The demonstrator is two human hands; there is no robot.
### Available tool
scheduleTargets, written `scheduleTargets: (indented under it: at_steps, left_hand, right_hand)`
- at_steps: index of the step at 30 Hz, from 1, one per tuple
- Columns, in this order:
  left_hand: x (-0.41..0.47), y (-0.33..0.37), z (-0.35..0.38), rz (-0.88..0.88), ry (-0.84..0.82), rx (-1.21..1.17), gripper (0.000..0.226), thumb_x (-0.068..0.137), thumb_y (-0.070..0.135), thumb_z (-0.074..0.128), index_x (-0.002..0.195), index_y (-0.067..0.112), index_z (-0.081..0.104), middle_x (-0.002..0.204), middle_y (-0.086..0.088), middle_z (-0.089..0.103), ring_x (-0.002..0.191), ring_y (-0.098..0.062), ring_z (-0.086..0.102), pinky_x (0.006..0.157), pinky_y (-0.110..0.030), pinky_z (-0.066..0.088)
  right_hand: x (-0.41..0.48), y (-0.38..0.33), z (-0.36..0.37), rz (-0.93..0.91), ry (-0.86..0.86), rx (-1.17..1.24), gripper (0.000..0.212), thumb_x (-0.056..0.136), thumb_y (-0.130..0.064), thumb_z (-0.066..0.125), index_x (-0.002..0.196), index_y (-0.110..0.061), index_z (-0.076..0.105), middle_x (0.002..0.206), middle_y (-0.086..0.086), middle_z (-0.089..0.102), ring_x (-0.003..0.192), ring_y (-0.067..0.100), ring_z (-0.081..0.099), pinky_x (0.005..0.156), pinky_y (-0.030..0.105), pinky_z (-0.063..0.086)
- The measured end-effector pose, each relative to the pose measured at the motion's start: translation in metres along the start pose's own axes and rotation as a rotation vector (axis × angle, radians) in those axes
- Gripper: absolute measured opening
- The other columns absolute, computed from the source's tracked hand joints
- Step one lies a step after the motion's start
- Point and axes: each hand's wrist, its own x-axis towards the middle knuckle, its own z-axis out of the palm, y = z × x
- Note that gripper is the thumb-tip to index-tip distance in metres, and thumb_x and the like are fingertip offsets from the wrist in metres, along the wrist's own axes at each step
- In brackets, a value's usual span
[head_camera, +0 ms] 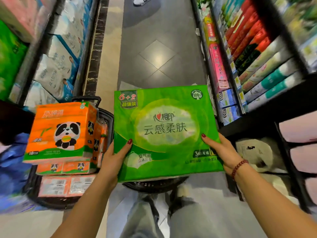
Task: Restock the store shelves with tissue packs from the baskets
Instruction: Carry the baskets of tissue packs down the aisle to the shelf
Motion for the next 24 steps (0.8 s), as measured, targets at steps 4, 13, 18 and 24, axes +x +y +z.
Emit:
scheduleTargets:
  at_steps: [4, 13, 18, 24]
  left_hand:
    - [-0.039, 0.020, 0.020, 0.072, 0.059, 0.029, 0.032, 0.082, 0.032, 0.071, 0.112, 0.032, 0.062, 0.103, 0.001, 0.074, 0.090, -0.022, 0.072, 0.077, -0.042, 0.059]
    - [-0.095, 0.032, 0.110, 0.213, 0.175, -0.063, 0.018, 0.082, 0.030, 0.070, 0.100, 0.033, 0.067, 0.094, 0.007, 0.076, 0.079, -0.012, 0.073, 0.055, -0.026, 0.057]
    - [-0.107, 0.040, 0.150, 0.270, 0.230, -0.132, 0.022, 0.080, 0.033, 0.070, 0.101, 0.036, 0.066, 0.096, 0.008, 0.076, 0.082, -0.013, 0.073, 0.058, -0.029, 0.058]
    - [-0.093, 0.060, 0.162, 0.307, 0.318, -0.214, 0.034, 0.071, 0.040, 0.073, 0.104, 0.036, 0.068, 0.102, 0.003, 0.075, 0.088, -0.020, 0.073, 0.071, -0.041, 0.059]
  right_hand:
    - [-0.032, -0.017, -0.020, -0.016, -0.024, 0.028, 0.056, 0.066, -0.034, 0.077, 0.120, -0.023, 0.063, 0.111, 0.004, 0.072, 0.102, 0.026, 0.068, 0.085, 0.049, 0.055]
    - [-0.039, -0.097, -0.088, -0.120, -0.181, -0.035, 0.059, 0.069, -0.033, 0.077, 0.124, -0.022, 0.058, 0.115, 0.004, 0.070, 0.108, 0.025, 0.066, 0.093, 0.053, 0.050]
    - [-0.020, -0.145, -0.108, -0.155, -0.258, -0.075, 0.056, 0.069, -0.029, 0.075, 0.121, -0.021, 0.058, 0.108, 0.003, 0.073, 0.097, 0.023, 0.070, 0.078, 0.048, 0.058]
    - [0.020, -0.191, -0.090, -0.168, -0.358, -0.128, 0.055, 0.068, -0.028, 0.075, 0.119, -0.019, 0.057, 0.107, 0.005, 0.073, 0.094, 0.023, 0.071, 0.068, 0.041, 0.059]
